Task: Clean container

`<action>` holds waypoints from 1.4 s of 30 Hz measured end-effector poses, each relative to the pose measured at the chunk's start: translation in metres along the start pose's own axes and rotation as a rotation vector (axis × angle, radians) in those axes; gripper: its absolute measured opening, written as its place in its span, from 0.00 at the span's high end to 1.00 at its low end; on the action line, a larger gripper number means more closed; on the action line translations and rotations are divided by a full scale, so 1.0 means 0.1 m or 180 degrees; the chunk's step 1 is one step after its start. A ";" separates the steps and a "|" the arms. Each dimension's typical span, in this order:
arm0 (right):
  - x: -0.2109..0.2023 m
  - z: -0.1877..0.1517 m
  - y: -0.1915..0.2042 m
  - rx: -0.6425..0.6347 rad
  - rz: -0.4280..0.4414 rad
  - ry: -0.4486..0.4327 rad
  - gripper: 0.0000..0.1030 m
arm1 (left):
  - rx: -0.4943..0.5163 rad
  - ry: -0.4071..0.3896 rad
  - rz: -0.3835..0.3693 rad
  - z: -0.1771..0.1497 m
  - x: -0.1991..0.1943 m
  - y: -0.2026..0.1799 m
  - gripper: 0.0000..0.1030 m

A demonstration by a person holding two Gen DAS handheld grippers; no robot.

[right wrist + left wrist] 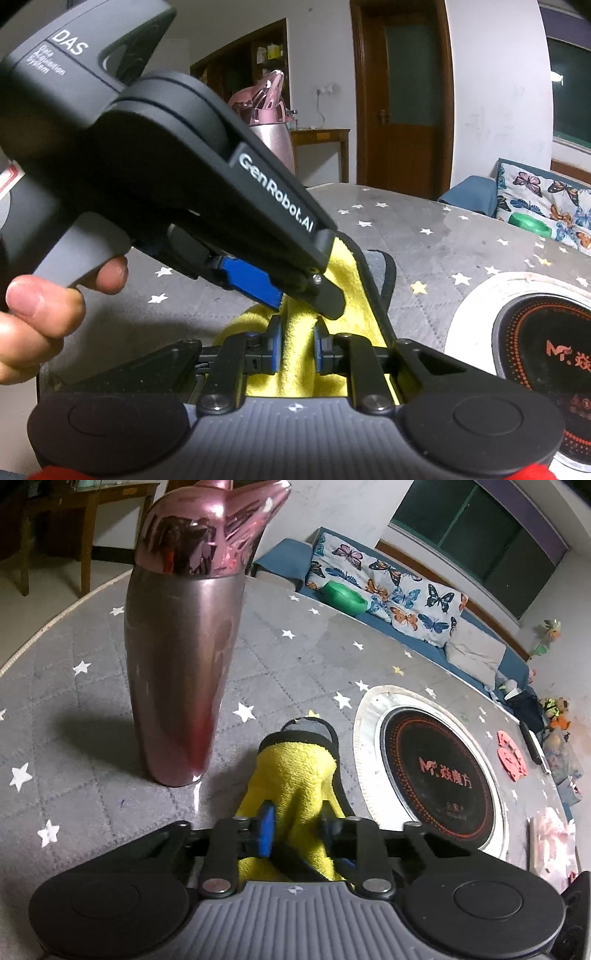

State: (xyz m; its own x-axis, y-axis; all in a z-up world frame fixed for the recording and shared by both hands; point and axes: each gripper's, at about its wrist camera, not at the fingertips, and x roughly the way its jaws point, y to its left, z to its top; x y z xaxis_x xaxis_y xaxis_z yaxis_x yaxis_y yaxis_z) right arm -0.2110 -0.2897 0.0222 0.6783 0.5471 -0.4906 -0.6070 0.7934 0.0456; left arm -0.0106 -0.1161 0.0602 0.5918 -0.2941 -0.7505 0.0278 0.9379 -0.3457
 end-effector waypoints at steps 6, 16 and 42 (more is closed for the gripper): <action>-0.01 0.02 0.04 -0.0007 -0.0017 0.0032 0.85 | -0.0044 -0.0066 -0.0027 0.02 -0.05 -0.02 0.87; -0.25 0.16 0.03 -0.0017 -0.0284 -0.0375 0.85 | -0.0124 -0.0498 -0.0338 0.13 -0.28 -0.16 0.87; -0.10 0.15 0.05 0.0194 -0.0584 -0.0397 0.85 | -0.0015 -0.0216 -0.0675 0.04 -0.24 -0.23 0.88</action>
State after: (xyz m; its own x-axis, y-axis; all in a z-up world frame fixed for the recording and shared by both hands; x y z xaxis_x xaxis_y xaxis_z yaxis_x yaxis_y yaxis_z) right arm -0.2141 -0.2874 0.0400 0.8232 0.4180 -0.3842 -0.4452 0.8952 0.0198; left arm -0.0223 -0.1295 0.0887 0.6259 -0.4717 -0.6211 0.1539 0.8554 -0.4945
